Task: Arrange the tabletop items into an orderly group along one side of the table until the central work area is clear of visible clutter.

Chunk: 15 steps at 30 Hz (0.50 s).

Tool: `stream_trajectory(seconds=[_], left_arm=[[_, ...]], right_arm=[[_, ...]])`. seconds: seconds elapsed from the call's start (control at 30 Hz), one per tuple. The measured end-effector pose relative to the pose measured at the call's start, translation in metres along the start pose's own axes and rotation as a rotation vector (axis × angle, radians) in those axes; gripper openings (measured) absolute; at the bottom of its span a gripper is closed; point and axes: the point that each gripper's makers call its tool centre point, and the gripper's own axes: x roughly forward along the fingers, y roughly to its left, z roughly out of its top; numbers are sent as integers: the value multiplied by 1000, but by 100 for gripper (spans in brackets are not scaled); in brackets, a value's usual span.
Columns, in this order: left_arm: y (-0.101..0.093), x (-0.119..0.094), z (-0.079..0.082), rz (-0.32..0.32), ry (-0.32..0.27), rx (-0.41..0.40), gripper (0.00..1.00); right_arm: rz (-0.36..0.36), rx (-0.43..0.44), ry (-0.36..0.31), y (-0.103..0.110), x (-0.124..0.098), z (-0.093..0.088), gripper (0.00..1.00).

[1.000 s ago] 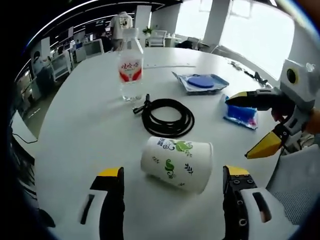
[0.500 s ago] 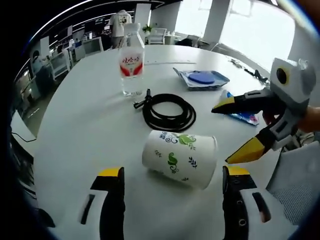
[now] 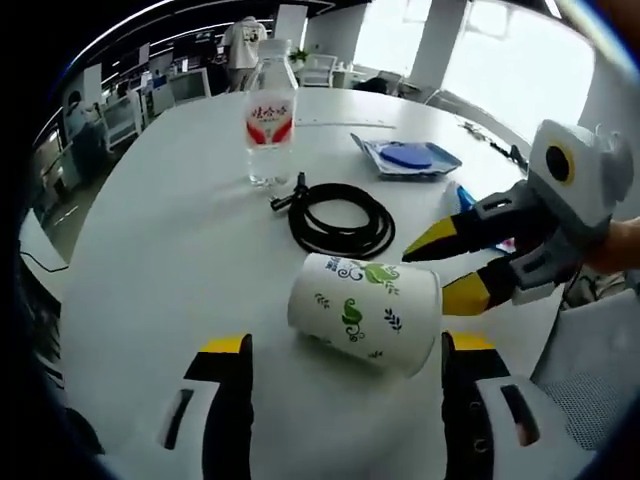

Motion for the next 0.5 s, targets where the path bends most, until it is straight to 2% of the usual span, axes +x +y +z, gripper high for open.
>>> stream_trajectory(seconds=[0.03, 0.1, 0.17, 0.27, 0.4, 0.5], left_arm=[[-1, 0, 0, -1, 1, 2, 73], [-2, 1, -1, -6, 0, 3, 73], [-4, 1, -1, -18, 2, -14, 71], [-5, 1, 0, -15, -4, -17, 71], [-9, -2, 5, -30, -16, -24, 70], [-14, -6, 13, -54, -50, -55, 70]], right_arm=[[7, -13, 15, 1, 1, -2, 5], [14, -14, 27, 1, 2, -5, 0], [35, 47, 27, 6, 4, -4, 0], [28, 68, 38, 6, 3, -3, 0], [27, 35, 47, 7, -2, 0, 0], [17, 144, 90, 1, -9, -4, 0]])
